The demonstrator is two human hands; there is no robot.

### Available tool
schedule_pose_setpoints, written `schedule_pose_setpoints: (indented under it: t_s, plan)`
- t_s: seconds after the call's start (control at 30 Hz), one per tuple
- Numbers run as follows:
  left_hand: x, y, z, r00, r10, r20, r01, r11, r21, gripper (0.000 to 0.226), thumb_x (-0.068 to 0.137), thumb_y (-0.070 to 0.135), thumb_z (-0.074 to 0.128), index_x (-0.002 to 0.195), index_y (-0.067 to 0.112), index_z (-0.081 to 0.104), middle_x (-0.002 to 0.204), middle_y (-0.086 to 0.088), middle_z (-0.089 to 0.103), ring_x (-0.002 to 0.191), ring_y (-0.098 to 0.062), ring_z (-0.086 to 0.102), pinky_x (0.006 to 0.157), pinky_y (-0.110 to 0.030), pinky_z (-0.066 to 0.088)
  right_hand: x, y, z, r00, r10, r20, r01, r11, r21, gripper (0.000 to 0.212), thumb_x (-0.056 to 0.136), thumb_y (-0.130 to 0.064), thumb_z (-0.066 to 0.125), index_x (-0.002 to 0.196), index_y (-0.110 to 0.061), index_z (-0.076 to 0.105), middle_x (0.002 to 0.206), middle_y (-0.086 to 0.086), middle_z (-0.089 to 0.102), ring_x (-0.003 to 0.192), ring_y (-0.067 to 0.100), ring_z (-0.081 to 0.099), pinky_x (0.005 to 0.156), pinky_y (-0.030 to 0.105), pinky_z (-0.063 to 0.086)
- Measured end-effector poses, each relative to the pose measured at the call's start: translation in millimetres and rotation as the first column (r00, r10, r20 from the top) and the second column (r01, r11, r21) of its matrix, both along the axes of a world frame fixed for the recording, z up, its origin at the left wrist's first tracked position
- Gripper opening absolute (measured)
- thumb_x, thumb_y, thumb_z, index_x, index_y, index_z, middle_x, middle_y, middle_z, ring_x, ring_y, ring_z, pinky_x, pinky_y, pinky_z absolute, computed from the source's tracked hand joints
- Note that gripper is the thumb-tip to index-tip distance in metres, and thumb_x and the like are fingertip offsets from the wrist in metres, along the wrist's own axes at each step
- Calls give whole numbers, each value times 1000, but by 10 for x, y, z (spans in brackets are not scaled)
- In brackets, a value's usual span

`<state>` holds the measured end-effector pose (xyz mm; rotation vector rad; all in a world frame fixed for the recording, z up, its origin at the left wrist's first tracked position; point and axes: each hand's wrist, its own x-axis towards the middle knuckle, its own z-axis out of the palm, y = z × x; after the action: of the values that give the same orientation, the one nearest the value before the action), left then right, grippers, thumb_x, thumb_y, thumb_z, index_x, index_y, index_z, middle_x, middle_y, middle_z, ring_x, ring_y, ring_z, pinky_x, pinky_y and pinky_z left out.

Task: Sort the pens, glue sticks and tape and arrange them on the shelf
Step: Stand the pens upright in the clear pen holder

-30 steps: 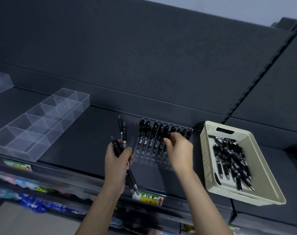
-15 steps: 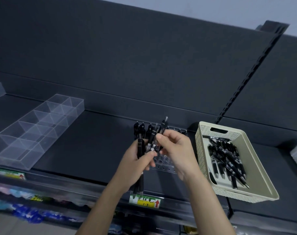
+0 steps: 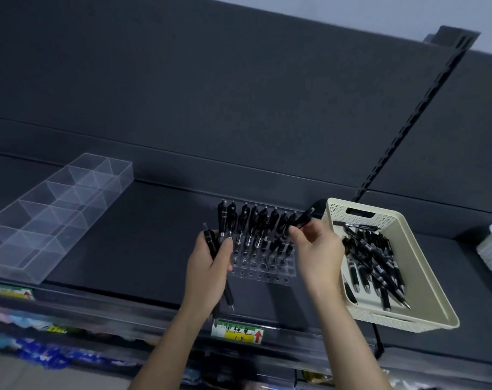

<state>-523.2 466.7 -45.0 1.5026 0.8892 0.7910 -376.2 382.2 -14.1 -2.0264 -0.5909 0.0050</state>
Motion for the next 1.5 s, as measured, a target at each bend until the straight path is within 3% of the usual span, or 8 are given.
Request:
schedule_pose_setpoints:
  t_s: [0.33, 0.67, 0.77, 0.87, 0.93, 1.07, 1.23, 1.5]
  plan:
    - [-28, 19, -24, 998, -70, -3, 70, 998, -9, 10, 98, 20, 47, 94, 12, 53, 65, -1, 52, 56, -7, 49, 56, -20, 44, 18, 185, -149, 988, 104, 115, -93, 991, -95, 18, 87, -18, 66, 78, -4, 62, 71, 6, 65, 68, 23, 61, 64, 35, 52]
    - [-104, -16, -19, 997, -66, 36, 64, 997, 53, 11, 97, 19, 51, 99, 29, 55, 73, 4, 57, 60, 2, 53, 61, -11, 44, -82, 234, -287, 973, 184, 141, -135, 943, -305, 29, 91, -16, 60, 69, -6, 44, 61, 4, 49, 50, 13, 38, 48, 29, 27]
    - [-100, -20, -9, 997, -69, 42, 67, 996, 51, 12, 97, 19, 52, 99, 30, 55, 73, 3, 57, 60, 2, 54, 61, -12, 45, -56, 210, -268, 977, 187, 104, -145, 935, -323, 26, 91, -18, 61, 73, -4, 49, 63, 3, 53, 56, 19, 48, 52, 29, 35]
    - [-84, -30, 0, 995, -94, 26, 93, 994, 59, 12, 95, 18, 55, 98, 30, 55, 75, 4, 59, 61, 1, 56, 62, -13, 46, -78, 100, -256, 988, 149, 28, -139, 964, -225, 13, 87, -20, 67, 88, -8, 63, 77, 1, 67, 69, 17, 62, 64, 29, 50]
    - [-61, -43, 5, 993, -120, 6, 119, 991, 63, 15, 94, 17, 56, 97, 32, 55, 79, 6, 61, 63, 0, 58, 63, -14, 47, -135, 29, -210, 980, 166, -110, -177, 979, -100, 8, 84, -19, 70, 83, -11, 66, 73, -2, 67, 64, 13, 61, 64, 27, 51]
    - [2, -100, 57, 969, -242, -44, 245, 966, 84, 19, 93, 16, 57, 99, 34, 55, 84, 7, 63, 67, 2, 60, 63, -12, 46, -250, -17, -43, 809, 358, -466, -286, 933, 219, 5, 83, -14, 71, 80, -11, 70, 68, 2, 63, 60, 10, 55, 56, 25, 47]
    - [88, -176, 22, 916, -389, -99, 399, 911, 110, 18, 96, 18, 53, 103, 34, 54, 87, 11, 63, 70, 3, 60, 62, -11, 44, -233, -49, 4, 775, 413, -478, -302, 907, 294, 24, 85, -10, 67, 70, 5, 56, 68, 13, 49, 63, 20, 44, 57, 29, 40]
    - [123, -121, -68, 990, -138, -27, 133, 984, -118, 20, 98, 10, 46, 106, 26, 54, 95, 1, 63, 75, -3, 63, 67, -16, 50, -73, -168, 129, 800, 240, -549, 72, 871, 485, 25, 90, 0, 55, 67, -7, 53, 61, 3, 56, 55, 12, 51, 54, 21, 45]
